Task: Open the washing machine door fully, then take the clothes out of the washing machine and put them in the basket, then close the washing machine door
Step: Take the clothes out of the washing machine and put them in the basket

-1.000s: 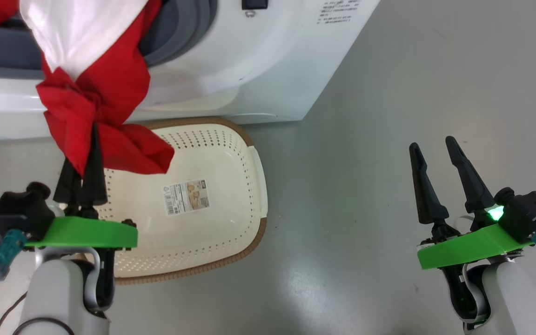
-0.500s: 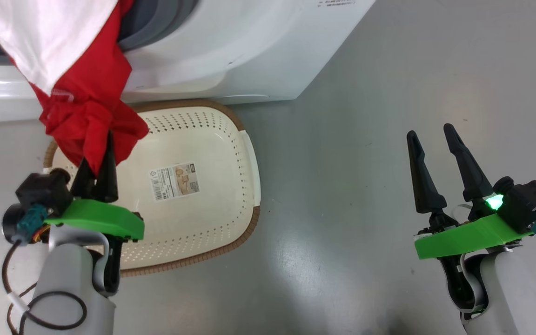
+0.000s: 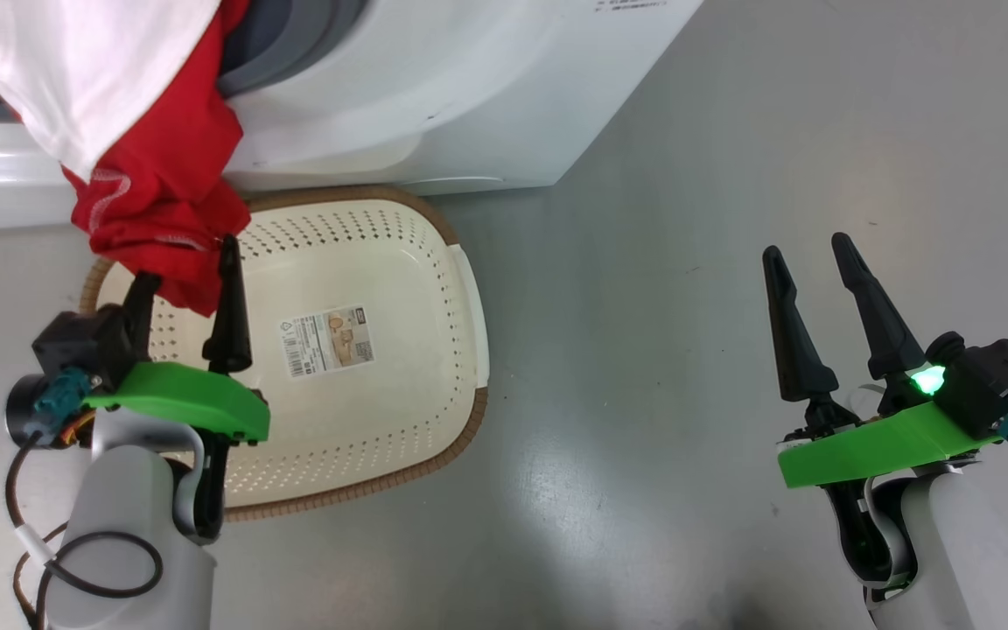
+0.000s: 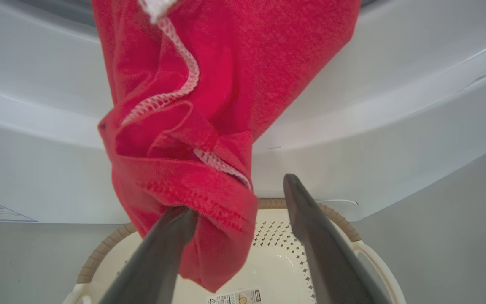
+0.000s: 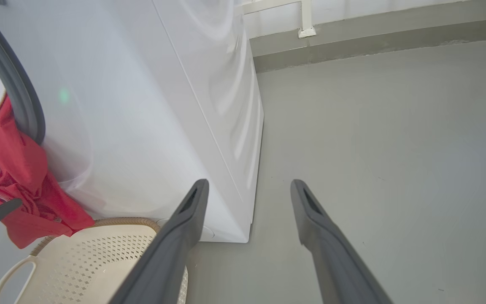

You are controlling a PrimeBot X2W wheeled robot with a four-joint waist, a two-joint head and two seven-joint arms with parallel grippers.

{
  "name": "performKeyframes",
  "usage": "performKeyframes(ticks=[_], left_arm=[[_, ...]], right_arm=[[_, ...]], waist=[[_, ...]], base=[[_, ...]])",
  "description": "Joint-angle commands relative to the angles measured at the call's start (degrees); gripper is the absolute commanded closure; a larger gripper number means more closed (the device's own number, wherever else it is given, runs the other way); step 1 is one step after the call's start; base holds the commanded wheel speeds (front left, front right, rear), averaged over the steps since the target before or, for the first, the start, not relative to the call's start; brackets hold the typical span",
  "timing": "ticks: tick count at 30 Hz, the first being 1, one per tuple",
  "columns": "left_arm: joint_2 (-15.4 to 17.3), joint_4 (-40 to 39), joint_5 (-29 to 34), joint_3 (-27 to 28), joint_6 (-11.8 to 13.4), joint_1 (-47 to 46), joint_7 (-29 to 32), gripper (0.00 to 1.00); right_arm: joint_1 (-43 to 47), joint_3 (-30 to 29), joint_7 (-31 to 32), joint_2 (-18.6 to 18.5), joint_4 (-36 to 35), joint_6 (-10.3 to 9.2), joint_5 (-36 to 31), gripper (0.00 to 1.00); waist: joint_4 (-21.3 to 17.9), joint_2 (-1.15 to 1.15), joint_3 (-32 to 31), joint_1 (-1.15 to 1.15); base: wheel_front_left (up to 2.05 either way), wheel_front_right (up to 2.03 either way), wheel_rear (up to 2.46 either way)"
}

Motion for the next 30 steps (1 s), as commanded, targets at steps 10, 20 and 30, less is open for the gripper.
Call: performKeyframes(ticks=[10,20,30], left_arm=[[1.49,-3.21,-0.91,0.89,-0.14,1.58,-0.28,0.00],[1.49,-8.62,-2.65,0.34,1.10,5.68,-0.28,0.00],[1.49,-14.62,-2.87,-1.16,3.51,10.88,-0.28,0.00]], right_arm=[[0.59,0.98,-0.37,0.20,-0.74,0.39,-0.50,0.00],[1.76,0.81,-0.37,-0.60,-0.37,0.39,-0.91,0.00],[3.03,0.72,-0.37,-1.50,-0.15,0.39,-1.00,0.00]], waist=[[1.54,0.00,-2.01,0.00],[3.89,0.00,-4.94,0.00],[5.68,0.00,-6.97,0.00]], base=[[0.00,0.00,0.00],[0.00,0.00,0.00],[0.00,0.00,0.00]])
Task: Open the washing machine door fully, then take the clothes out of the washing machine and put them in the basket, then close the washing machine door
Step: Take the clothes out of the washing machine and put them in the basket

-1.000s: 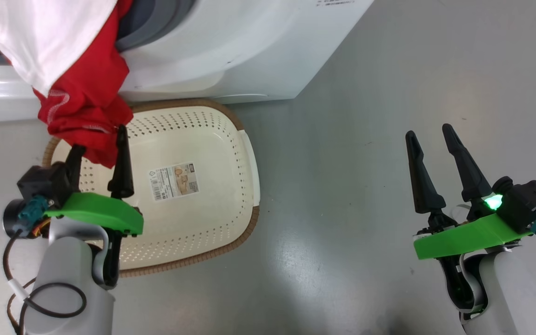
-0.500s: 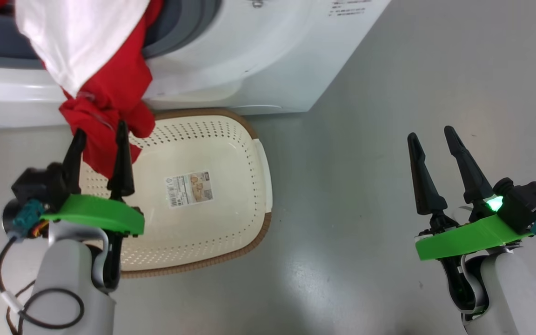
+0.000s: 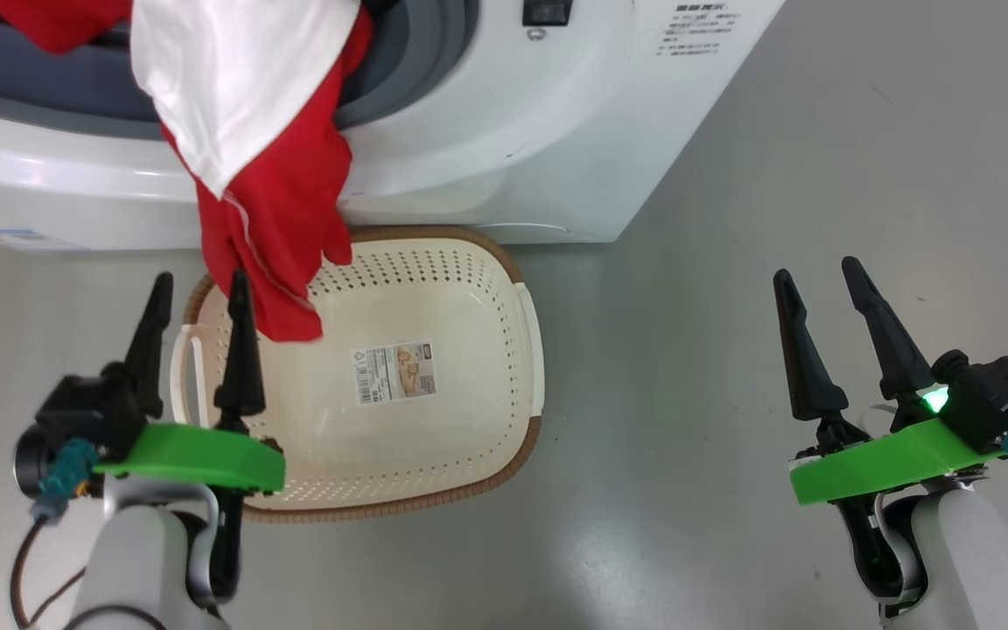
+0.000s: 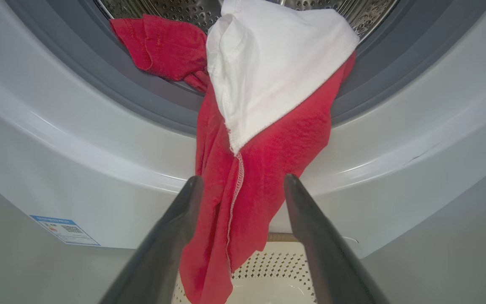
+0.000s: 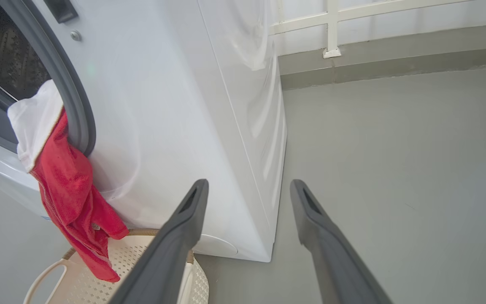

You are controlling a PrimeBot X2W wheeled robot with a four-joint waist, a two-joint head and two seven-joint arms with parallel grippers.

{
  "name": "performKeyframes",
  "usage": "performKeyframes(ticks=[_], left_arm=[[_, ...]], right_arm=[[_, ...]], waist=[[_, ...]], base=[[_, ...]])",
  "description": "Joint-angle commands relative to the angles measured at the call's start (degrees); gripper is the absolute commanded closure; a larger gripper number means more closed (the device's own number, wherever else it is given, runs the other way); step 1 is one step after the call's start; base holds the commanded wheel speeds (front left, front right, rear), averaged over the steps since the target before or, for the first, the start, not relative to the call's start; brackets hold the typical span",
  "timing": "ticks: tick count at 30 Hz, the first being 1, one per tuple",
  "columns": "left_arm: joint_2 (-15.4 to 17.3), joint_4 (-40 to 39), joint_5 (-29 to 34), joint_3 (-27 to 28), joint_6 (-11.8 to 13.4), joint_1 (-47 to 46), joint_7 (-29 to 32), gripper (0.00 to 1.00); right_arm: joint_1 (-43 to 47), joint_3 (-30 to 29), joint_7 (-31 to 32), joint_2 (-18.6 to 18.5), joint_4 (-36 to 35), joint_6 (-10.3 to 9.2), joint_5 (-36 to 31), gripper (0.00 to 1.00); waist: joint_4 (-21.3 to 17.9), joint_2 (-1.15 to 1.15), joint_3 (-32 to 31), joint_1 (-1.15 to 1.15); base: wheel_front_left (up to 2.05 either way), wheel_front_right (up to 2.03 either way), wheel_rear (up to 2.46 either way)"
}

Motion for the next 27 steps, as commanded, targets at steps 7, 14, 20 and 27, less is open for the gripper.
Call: performKeyframes(ticks=[7,14,20,27], left_arm=[[1.50,-7.09,0.04,-0.31,1.77,6.14,-0.28,0.00],[1.50,-11.34,-0.21,-1.63,3.22,8.41,-0.28,0.00],[1.50,-12.42,0.00,-2.06,3.70,8.43,-0.28,0.00],[1.50,-13.09,0.40,-2.21,3.48,7.11,-0.28,0.00]], right_arm=[[2.04,1.35,-0.37,-0.51,-1.13,0.39,-0.49,0.00],[2.31,1.02,-0.37,-0.47,-1.24,0.39,-0.50,0.00],[2.34,0.90,-0.37,-0.38,-1.30,0.39,-0.53,0.00],[2.36,0.71,-0.37,-0.31,-1.48,0.39,-0.51,0.00]], waist=[[0.58,0.00,-1.32,0.00],[0.51,0.00,-1.43,0.00],[0.40,0.00,-1.29,0.00],[0.52,0.00,-1.01,0.00]], base=[[0.00,0.00,0.00],[0.00,0.00,0.00],[0.00,0.00,0.00],[0.00,0.00,0.00]])
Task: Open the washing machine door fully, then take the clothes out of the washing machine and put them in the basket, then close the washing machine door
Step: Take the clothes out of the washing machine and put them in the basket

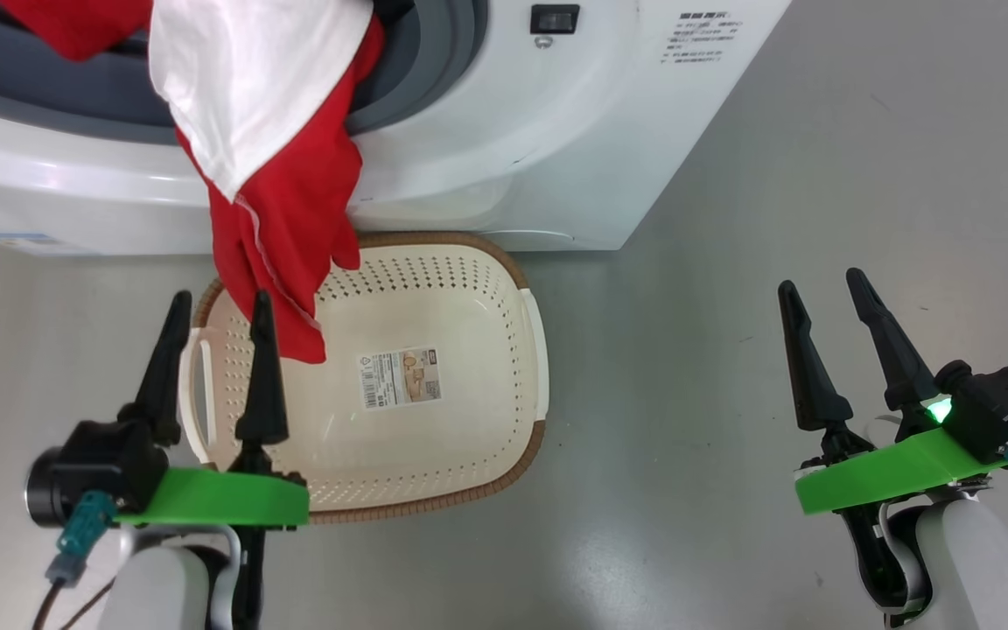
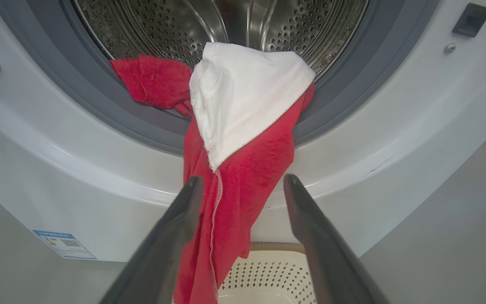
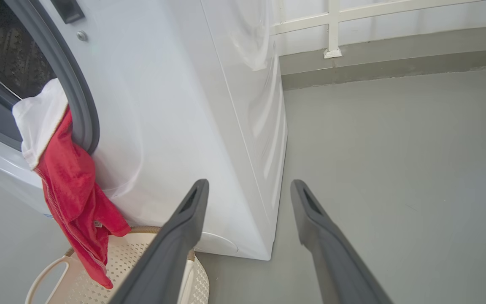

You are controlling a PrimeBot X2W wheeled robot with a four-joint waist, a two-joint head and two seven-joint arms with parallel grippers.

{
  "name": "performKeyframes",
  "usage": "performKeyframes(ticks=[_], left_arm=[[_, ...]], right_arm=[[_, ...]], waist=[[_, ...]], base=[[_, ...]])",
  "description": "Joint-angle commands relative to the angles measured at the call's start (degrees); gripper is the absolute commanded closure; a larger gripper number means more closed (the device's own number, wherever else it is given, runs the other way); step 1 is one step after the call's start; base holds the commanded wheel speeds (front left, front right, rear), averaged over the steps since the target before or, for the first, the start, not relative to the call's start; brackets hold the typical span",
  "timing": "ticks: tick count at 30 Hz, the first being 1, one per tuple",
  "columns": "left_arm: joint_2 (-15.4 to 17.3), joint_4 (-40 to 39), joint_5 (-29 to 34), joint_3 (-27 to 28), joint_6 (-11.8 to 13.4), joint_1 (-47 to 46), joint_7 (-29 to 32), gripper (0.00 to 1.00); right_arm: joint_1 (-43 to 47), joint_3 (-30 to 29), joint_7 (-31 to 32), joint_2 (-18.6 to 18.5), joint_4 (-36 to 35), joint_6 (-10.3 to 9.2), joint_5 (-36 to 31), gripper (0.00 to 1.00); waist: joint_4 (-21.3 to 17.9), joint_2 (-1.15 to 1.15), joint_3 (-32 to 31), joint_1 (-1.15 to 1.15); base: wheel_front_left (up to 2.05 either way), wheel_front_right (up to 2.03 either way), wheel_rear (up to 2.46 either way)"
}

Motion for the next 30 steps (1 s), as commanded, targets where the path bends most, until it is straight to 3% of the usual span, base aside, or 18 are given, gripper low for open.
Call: performKeyframes(ticks=[1,7,15,30], left_arm=[[1.41,-1.76,0.44,1.56,-0.10,-0.61,-0.28,0.00],[1.41,-1.60,1.71,3.03,-1.59,-5.81,-0.28,0.00],[1.60,4.34,4.40,5.65,-5.01,-16.67,-0.28,0.00],[4.86,31.47,2.55,11.20,-5.88,-34.69,-0.28,0.00]], right_arm=[[1.17,0.98,-0.37,0.02,-1.43,0.39,-0.47,0.00],[1.02,1.19,-0.37,0.10,-1.40,0.39,-0.50,0.00],[0.29,1.96,-0.37,0.16,-1.46,0.39,-0.41,0.00],[-0.48,3.00,-0.37,0.89,-1.50,0.39,-0.05,0.00]], waist=[[0.10,0.00,0.10,0.00],[0.26,0.00,0.59,0.00],[-0.64,0.00,1.68,0.00],[-3.52,0.00,4.03,0.00]], base=[[0.00,0.00,0.00],[0.00,0.00,0.00],[0.00,0.00,0.00],[0.00,0.00,0.00]])
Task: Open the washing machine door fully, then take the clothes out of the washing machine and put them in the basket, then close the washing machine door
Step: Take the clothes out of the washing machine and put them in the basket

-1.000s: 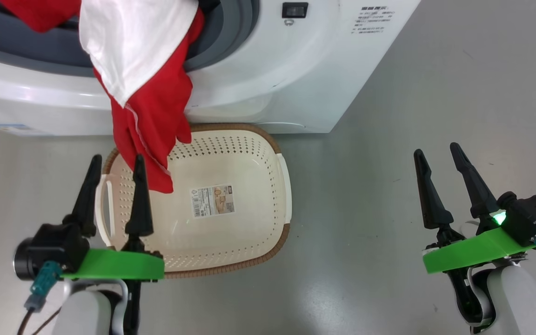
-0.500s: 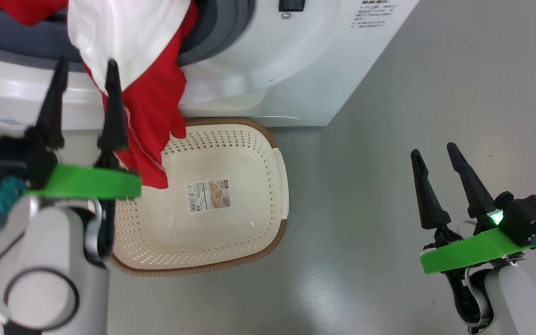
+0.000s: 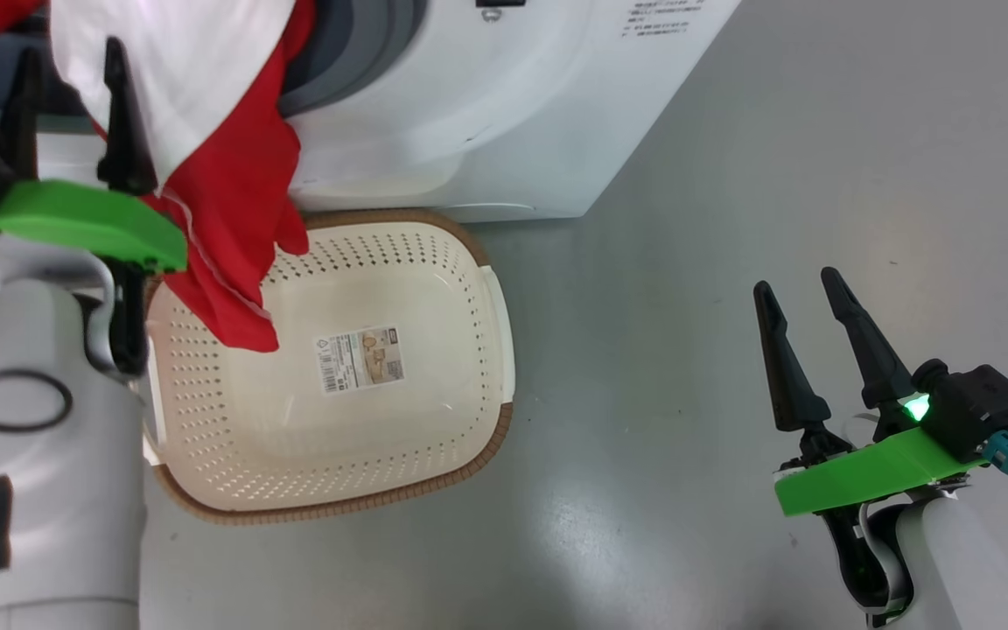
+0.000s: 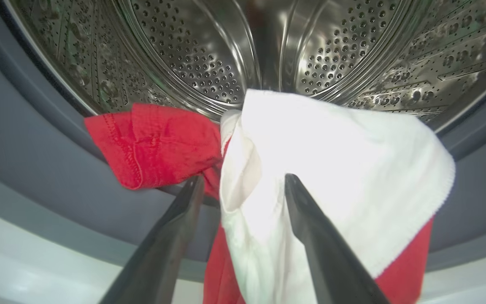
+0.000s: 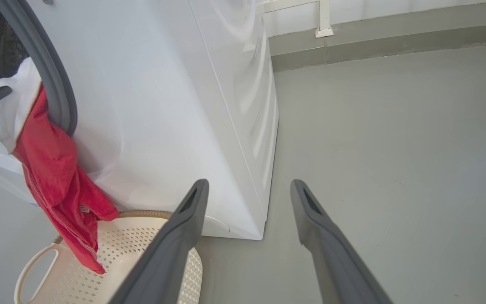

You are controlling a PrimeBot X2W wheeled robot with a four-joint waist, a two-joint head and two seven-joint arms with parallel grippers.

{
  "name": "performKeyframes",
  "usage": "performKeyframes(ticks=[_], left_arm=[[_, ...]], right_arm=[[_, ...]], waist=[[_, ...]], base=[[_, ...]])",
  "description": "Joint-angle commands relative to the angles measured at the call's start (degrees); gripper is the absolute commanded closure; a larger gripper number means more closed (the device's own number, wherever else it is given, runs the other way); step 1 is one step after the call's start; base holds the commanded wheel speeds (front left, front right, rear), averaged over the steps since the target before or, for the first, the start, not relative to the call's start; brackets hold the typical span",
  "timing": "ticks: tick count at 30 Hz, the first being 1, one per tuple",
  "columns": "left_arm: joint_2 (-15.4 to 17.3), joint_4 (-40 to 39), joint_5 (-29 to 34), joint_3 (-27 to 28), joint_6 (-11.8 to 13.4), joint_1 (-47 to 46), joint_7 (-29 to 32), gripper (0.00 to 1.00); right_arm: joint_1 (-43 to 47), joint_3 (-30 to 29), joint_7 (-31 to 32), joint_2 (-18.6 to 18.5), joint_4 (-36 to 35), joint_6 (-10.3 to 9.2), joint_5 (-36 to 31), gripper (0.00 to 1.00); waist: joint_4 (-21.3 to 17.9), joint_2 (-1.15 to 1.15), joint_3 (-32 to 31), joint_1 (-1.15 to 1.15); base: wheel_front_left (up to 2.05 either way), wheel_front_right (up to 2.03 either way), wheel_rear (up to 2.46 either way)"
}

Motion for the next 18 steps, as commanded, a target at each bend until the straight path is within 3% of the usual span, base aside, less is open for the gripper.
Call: performKeyframes(ticks=[1,9,18], left_arm=[[2.82,1.97,-0.93,1.44,-0.41,-1.94,-0.28,0.00],[2.69,10.75,-5.53,0.30,-1.30,-9.50,-0.28,0.00],[4.02,11.04,-15.39,-13.64,-1.36,-12.92,-0.28,0.00]], right_arm=[[-0.16,1.20,-0.37,0.15,-1.42,0.39,-0.05,0.00],[-1.55,1.58,-0.37,0.49,-1.51,0.39,0.11,0.00],[-2.60,1.63,-0.37,0.78,-1.56,0.39,0.55,0.00]], waist=[[-0.43,0.00,0.64,0.00],[-1.29,0.00,2.21,0.00],[-2.55,0.00,3.59,0.00]], base=[[0.00,0.00,0.00],[0.00,0.00,0.00],[0.00,0.00,0.00]])
